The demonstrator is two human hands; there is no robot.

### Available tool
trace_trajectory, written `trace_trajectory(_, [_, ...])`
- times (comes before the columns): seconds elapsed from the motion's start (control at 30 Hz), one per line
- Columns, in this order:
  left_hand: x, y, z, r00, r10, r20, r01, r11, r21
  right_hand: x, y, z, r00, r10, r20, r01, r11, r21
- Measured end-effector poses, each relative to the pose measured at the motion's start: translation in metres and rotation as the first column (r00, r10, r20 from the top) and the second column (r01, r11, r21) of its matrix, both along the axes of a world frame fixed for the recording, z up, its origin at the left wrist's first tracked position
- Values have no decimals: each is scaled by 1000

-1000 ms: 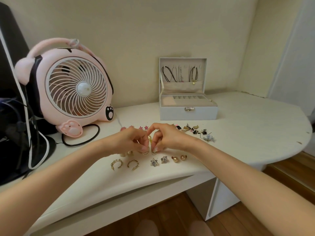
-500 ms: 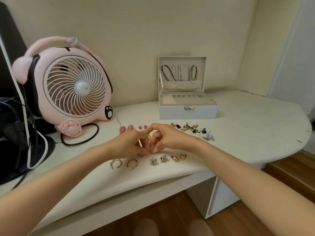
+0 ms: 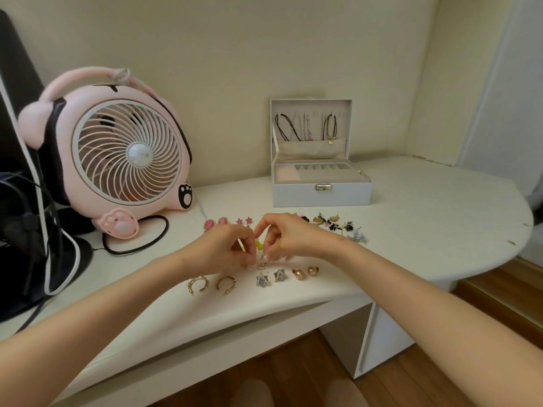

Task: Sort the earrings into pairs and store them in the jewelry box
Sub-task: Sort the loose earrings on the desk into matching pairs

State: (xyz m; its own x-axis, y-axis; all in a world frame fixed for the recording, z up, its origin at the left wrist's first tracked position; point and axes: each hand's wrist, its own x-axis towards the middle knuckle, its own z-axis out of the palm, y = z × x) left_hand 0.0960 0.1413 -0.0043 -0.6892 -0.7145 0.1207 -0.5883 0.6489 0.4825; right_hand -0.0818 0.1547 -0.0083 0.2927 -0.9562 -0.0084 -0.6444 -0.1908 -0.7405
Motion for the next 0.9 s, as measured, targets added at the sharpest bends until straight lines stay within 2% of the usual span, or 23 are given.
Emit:
trace_trajectory(0.13, [2,4,4,999,-31,-8,31,990,137,2,0,0,1000,9,20,-9,1000,10])
trace_trajectory(0.27, [3,-1,-4,996,10,89,-8,1000,-21,3,-1,-1,1000,16,11,-16,1000,16])
trace_trajectory(0.4, [3,-3,-7,992,-1,123,14,995,-104,3,0,-1,999,43,-19,-43,999,12])
trace_trajectory(0.57, [3,-4,-4,994,-13,108,23,996,-91,5,1,-2,998,62,6,-62,998,11])
trace_trajectory(0.77, [7,-10,1,995,49,89,-38,991,-125,9,5,-2,995,76,67,-78,997,22])
trace_trajectory(0.9, [9,-8,1,991,50,125,-29,987,-161,11,4,-4,995,66,77,-67,998,15])
